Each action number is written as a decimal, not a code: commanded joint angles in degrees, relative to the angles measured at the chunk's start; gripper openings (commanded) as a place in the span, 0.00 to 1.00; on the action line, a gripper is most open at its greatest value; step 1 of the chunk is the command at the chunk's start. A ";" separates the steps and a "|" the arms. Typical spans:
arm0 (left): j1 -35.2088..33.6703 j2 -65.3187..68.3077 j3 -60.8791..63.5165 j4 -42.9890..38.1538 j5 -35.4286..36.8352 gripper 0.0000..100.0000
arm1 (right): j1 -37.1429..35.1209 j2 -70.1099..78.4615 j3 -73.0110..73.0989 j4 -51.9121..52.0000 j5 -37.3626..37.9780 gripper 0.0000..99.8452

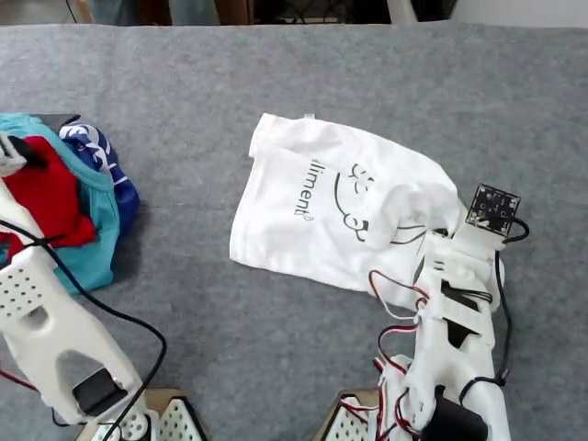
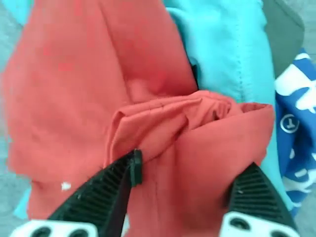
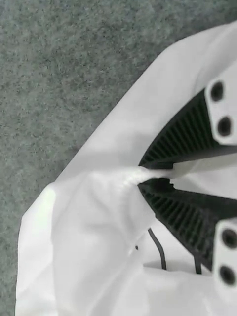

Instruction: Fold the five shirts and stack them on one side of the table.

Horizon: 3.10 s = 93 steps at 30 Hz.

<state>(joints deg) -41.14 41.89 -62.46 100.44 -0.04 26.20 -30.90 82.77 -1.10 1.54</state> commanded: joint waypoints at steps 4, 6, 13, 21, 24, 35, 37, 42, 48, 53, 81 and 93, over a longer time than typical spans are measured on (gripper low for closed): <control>2.15 -22.68 11.03 0.62 -1.23 0.31 | -0.44 -1.27 -10.86 4.66 2.99 0.01; 4.53 -28.57 18.07 0.62 -1.05 0.31 | 0.26 -1.27 -15.60 9.05 5.45 0.01; 20.88 -46.33 45.93 -1.05 -1.05 0.31 | 3.96 -0.66 -29.23 13.54 6.51 0.01; 44.18 -45.36 74.51 -17.41 -1.14 0.31 | 5.01 -0.75 -30.20 13.80 13.45 0.02; 49.89 -42.29 80.22 -20.13 -0.79 0.31 | 6.77 -0.75 -28.18 13.71 13.54 0.02; 52.00 -31.56 78.29 -26.11 13.98 0.31 | 7.30 -0.75 -17.27 13.54 12.13 0.02; 52.00 -31.21 76.79 -26.11 15.91 0.31 | 7.47 -0.75 -15.87 13.45 10.81 0.02; 53.14 -30.86 72.66 -26.02 24.79 0.31 | 6.95 -0.84 -12.70 13.45 8.18 0.02; 54.29 -28.84 71.60 -24.88 26.81 0.29 | 6.68 -0.84 -10.15 13.45 7.21 0.02; 54.55 -24.88 71.16 -24.79 26.81 0.22 | 6.68 -0.75 -9.27 13.45 7.21 0.02; 44.44 -35.69 66.68 -14.77 3.52 0.03 | 4.40 -1.19 -3.65 -22.33 7.56 0.02; 22.64 -58.90 81.98 -4.31 -24.44 0.03 | 5.01 -1.27 -12.62 -5.63 20.57 0.02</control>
<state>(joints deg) -13.19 -11.38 18.15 94.46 -19.56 30.59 -30.81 76.09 -14.11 17.71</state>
